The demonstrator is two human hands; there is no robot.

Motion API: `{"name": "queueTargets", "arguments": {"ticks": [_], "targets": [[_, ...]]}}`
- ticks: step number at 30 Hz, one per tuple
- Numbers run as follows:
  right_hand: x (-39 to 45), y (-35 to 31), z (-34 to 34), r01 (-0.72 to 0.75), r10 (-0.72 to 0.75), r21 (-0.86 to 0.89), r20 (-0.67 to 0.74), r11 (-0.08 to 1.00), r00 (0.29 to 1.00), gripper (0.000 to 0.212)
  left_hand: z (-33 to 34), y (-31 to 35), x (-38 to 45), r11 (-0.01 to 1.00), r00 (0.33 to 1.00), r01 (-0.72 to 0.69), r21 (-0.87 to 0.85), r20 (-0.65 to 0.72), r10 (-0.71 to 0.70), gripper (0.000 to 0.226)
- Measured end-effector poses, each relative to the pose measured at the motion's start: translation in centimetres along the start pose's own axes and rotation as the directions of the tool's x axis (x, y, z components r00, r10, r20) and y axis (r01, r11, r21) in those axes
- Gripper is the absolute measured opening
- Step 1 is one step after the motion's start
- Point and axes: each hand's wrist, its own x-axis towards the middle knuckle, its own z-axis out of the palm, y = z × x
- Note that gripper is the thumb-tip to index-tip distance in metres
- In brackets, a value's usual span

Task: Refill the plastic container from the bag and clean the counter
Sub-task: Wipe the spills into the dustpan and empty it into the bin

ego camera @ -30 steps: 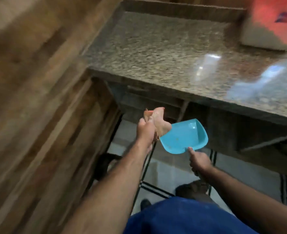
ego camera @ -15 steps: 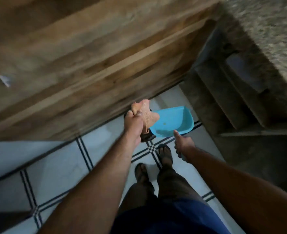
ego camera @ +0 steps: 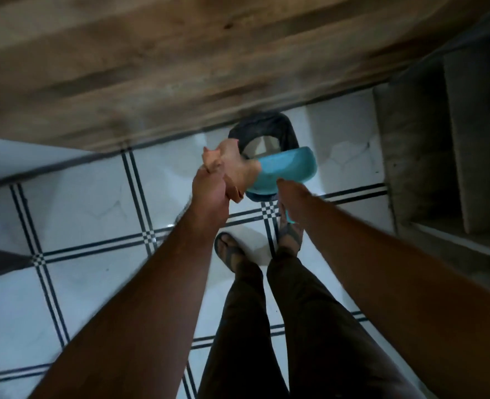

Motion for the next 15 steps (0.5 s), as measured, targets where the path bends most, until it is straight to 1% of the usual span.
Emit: {"name": "queueTargets", "arguments": {"ticks": [1, 2, 3, 4, 5, 6, 8, 9, 10, 12, 14, 15], "targets": [[0.4, -0.3, 0.3, -0.031, 0.031, 0.003, 0.003, 1.000, 1.000, 0.022, 0.2, -0.9, -0.2, 0.993, 1.000, -0.026, -0.114, 0.014, 0.028, 0.037], [0.8, -0.3, 0.4, -0.076, 0.076, -0.018, 0.026, 0.997, 0.997, 0.028, 0.5, -2.3, -0.3, 0.936, 1.000, 0.004, -0.351, 0.015, 0.001, 0.043], [1.1, -0.1, 0.4, -0.129, 0.131, -0.045, 0.040, 0.991, 0.991, 0.035, 0.7, -4.0, -0.8, 0.809, 0.997, 0.074, -0.584, 0.036, -0.065, 0.052], [1.2, 0.2, 0.3, -0.166, 0.168, -0.041, 0.055, 0.985, 0.984, 0.040, 1.2, -5.8, -0.8, 0.659, 0.991, 0.128, -0.741, 0.069, -0.115, 0.059], [1.4, 0.7, -0.1, -0.162, 0.165, -0.054, 0.046, 0.985, 0.985, 0.042, 1.7, -7.2, -0.9, 0.574, 0.986, 0.157, -0.804, 0.097, -0.134, 0.060], [1.7, 1.1, -0.3, -0.142, 0.145, -0.066, 0.036, 0.988, 0.989, 0.040, 2.2, -8.0, -1.1, 0.523, 0.986, 0.162, -0.837, 0.110, -0.129, 0.057], [1.7, 1.3, -0.6, -0.074, 0.082, -0.133, 0.056, 0.988, 0.995, 0.033, 3.3, -8.8, -0.9, 0.467, 0.983, 0.172, -0.867, 0.123, -0.133, 0.052], [1.8, 1.3, -0.8, -0.057, 0.066, -0.137, 0.062, 0.989, 0.996, 0.032, 3.3, -8.6, -1.3, 0.454, 0.983, 0.178, -0.873, 0.133, -0.128, 0.050], [2.1, 1.3, -1.0, -0.058, 0.063, -0.112, 0.040, 0.992, 0.997, 0.032, 3.5, -8.5, -1.3, 0.445, 0.984, 0.171, -0.879, 0.129, -0.123, 0.046], [2.8, 1.6, -1.1, -0.061, 0.063, -0.117, 0.010, 0.991, 0.998, 0.035, 3.8, -8.2, -1.0, 0.470, 0.980, 0.183, -0.863, 0.126, -0.151, 0.034], [3.3, 2.1, -1.2, -0.062, 0.064, -0.115, 0.013, 0.991, 0.998, 0.039, 4.2, -7.8, -0.4, 0.494, 0.977, 0.188, -0.849, 0.110, -0.183, 0.033], [3.7, 2.5, -1.3, -0.051, 0.052, -0.082, 0.003, 0.995, 0.999, 0.041, 4.6, -8.0, 0.0, 0.487, 0.973, 0.204, -0.849, 0.121, -0.195, 0.034]]}}
